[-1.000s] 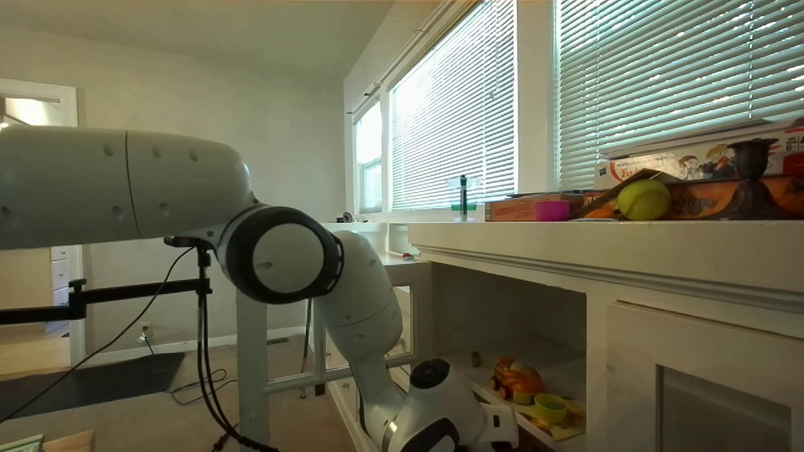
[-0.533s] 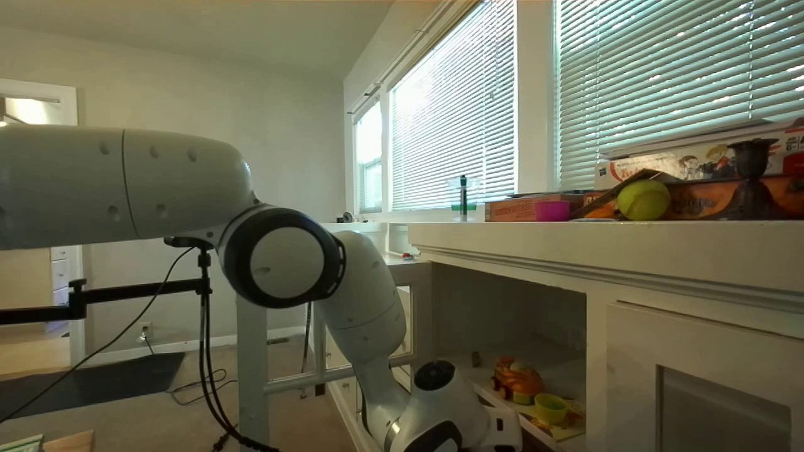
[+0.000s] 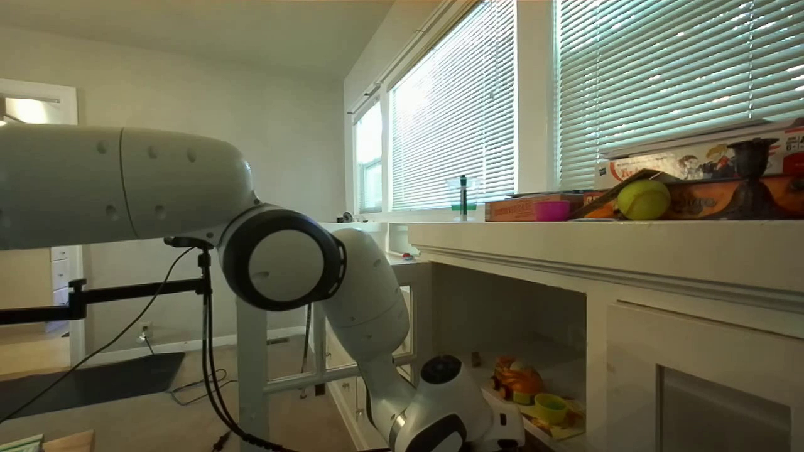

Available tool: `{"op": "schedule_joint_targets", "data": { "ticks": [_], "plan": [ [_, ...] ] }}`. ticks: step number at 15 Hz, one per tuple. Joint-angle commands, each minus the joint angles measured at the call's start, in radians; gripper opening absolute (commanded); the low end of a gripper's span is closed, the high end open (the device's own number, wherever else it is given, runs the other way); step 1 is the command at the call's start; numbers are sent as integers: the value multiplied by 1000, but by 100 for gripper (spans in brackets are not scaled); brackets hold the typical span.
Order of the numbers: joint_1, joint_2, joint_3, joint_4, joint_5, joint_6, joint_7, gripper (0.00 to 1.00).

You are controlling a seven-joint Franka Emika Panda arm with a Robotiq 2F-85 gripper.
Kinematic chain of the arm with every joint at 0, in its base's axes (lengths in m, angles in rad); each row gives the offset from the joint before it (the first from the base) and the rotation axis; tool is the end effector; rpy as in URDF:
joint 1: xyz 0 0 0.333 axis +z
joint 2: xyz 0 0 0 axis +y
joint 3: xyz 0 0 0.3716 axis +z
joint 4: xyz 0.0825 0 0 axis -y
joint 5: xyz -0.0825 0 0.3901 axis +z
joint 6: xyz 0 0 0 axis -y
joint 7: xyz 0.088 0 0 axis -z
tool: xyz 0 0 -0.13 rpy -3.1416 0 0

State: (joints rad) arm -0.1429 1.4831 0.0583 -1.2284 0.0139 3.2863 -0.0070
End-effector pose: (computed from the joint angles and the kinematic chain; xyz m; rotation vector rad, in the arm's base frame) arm 0.7557 -0.0810 -0.0973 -2.9860 0.2429 -0.8893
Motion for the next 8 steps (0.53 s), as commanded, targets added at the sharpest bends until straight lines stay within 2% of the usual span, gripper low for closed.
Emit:
{"op": "schedule_joint_targets", "data": {
  "ticks": [1, 8],
  "plan": [
    [-20, 10, 27, 28, -25, -37, -20, 100],
    [-45, 7, 31, 11, -15, -23, -14, 100]
  ]
}}
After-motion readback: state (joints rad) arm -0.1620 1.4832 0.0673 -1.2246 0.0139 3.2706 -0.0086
